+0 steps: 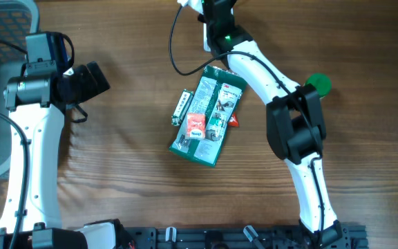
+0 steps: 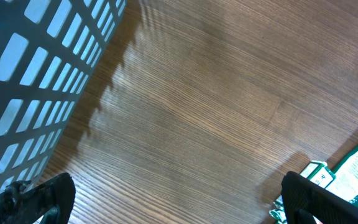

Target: Scan the item barcode

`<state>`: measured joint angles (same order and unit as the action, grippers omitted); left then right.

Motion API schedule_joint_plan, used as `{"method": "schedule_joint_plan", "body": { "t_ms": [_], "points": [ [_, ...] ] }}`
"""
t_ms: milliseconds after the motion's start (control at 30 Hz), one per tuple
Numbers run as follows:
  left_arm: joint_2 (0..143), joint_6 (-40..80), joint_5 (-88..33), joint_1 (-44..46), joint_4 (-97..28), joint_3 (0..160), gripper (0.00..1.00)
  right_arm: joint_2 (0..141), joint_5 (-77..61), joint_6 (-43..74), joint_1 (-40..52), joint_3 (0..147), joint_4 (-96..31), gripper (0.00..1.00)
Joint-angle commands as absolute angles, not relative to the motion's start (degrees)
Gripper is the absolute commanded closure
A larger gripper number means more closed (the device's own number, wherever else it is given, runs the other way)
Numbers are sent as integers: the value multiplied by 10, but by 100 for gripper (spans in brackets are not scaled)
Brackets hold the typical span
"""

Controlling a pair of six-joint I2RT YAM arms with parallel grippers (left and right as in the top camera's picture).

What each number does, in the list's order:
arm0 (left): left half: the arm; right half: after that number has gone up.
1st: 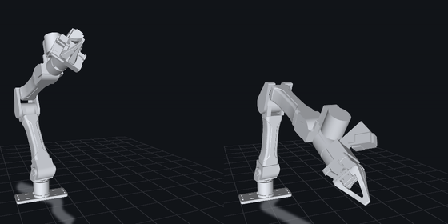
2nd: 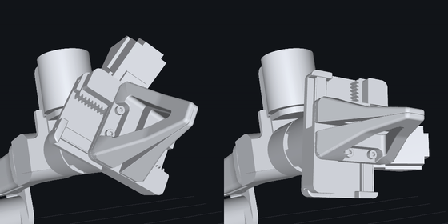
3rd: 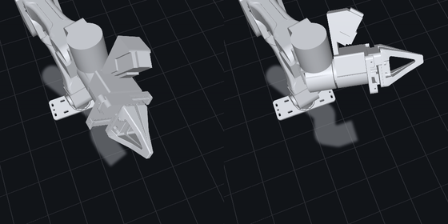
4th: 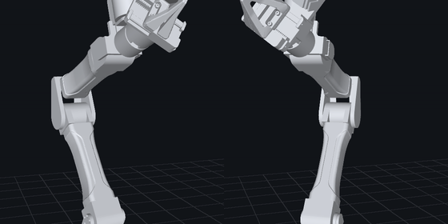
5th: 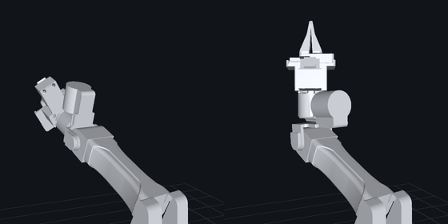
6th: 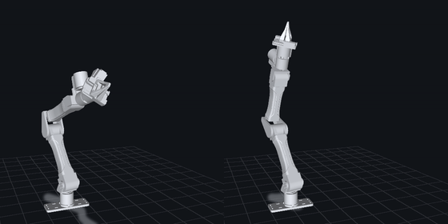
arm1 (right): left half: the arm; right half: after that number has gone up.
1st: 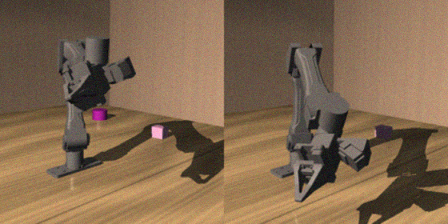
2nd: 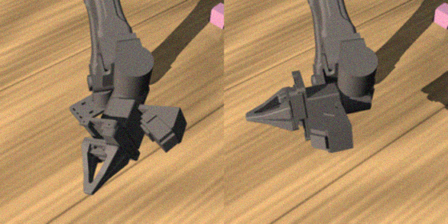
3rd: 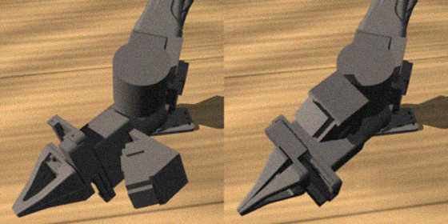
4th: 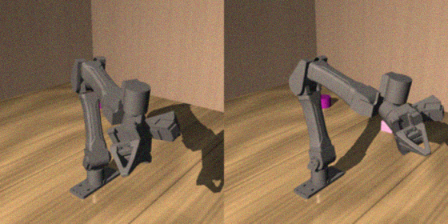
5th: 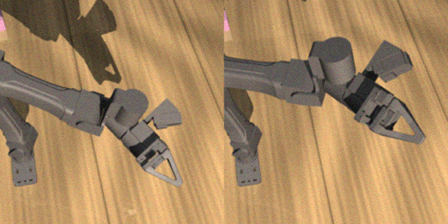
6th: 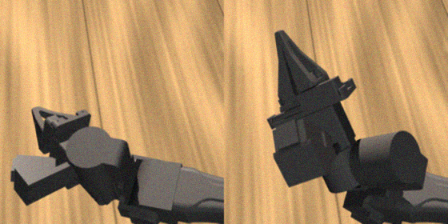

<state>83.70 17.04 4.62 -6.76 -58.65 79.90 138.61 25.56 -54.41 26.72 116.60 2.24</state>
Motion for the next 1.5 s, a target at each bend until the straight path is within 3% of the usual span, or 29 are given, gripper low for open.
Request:
{"method": "schedule_joint_plan", "body": {
  "t_ms": [0, 633, 733, 900, 1467],
  "points": [
    [841, 171, 44, -70, -585, 806, 0, 1404, 270, -555, 281, 1167, 12, 96],
    [841, 171, 44, -70, -585, 806, 0, 1404, 293, -538, 291, 1166, -65, 96],
    [841, 171, 44, -70, -585, 806, 0, 1404, 336, -562, 291, 1166, -36, 96],
    [841, 171, 44, -70, -585, 806, 0, 1404, 412, -657, 290, 1166, 119, 96],
    [841, 171, 44, -70, -585, 806, 0, 1435, 407, -675, 290, 1136, 116, 96]
  ]
}}
